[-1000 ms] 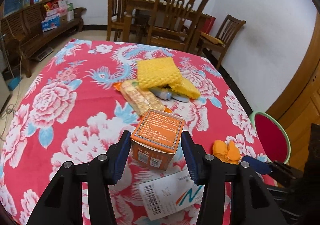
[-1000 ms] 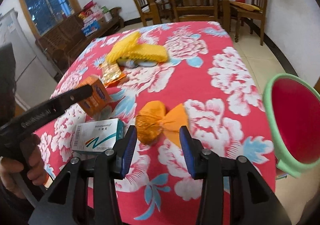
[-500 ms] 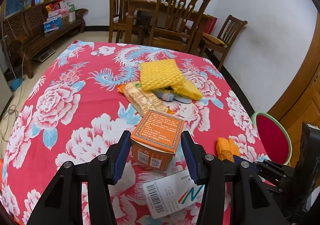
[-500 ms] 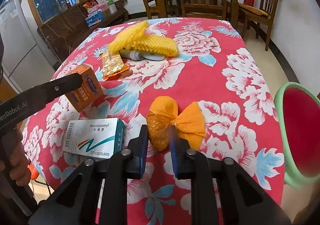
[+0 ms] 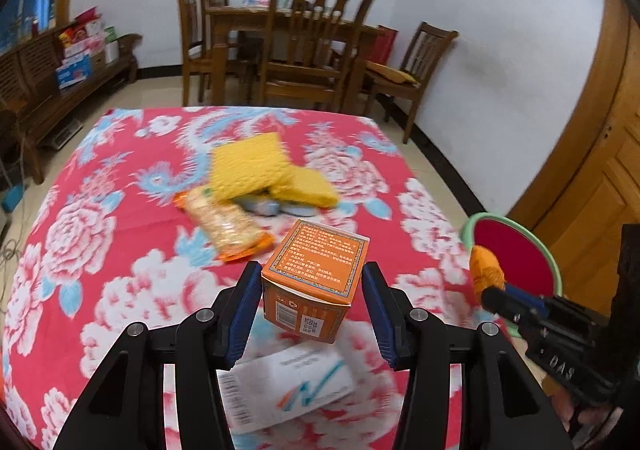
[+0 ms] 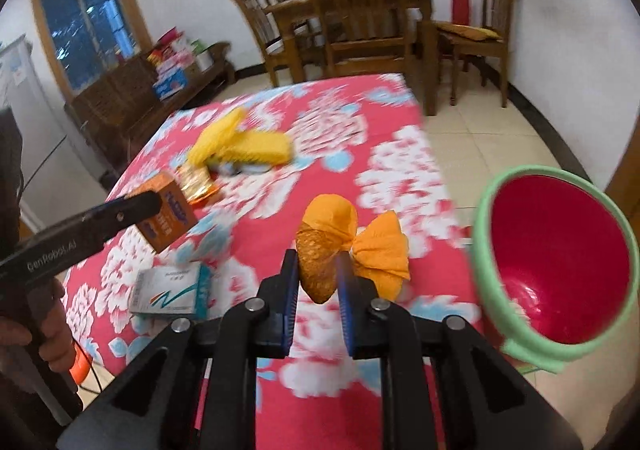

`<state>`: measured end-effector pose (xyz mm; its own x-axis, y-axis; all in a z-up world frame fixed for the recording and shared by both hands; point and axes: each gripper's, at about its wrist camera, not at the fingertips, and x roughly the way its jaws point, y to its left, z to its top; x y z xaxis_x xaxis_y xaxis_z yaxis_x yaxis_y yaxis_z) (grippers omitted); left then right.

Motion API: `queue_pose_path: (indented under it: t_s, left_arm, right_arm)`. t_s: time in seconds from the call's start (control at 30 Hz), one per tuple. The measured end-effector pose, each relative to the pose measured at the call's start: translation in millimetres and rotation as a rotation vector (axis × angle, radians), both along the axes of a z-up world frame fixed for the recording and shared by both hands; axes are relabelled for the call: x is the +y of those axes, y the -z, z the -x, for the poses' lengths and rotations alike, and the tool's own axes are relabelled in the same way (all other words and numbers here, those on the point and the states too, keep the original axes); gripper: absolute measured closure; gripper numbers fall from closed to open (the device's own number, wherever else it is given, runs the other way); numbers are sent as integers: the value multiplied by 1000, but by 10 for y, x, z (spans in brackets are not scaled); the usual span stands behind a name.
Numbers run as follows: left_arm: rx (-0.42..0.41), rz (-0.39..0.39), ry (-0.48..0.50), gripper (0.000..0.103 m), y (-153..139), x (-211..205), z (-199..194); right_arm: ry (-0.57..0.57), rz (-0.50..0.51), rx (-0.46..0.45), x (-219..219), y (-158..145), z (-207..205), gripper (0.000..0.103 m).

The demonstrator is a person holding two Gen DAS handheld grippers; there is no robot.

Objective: Collect trash
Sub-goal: 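Carry carton and wrapper over the red bucket and open both tools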

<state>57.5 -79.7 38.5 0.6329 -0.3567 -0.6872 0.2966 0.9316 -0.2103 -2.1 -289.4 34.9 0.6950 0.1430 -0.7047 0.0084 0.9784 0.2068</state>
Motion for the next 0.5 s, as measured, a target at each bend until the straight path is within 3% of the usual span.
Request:
queue_pose_path:
  t_s: [0.5]
  left_arm:
    - [-35, 10, 228, 51, -215, -1034, 73]
  right_arm:
    - [260, -33, -27, -1018, -95, 327, 83]
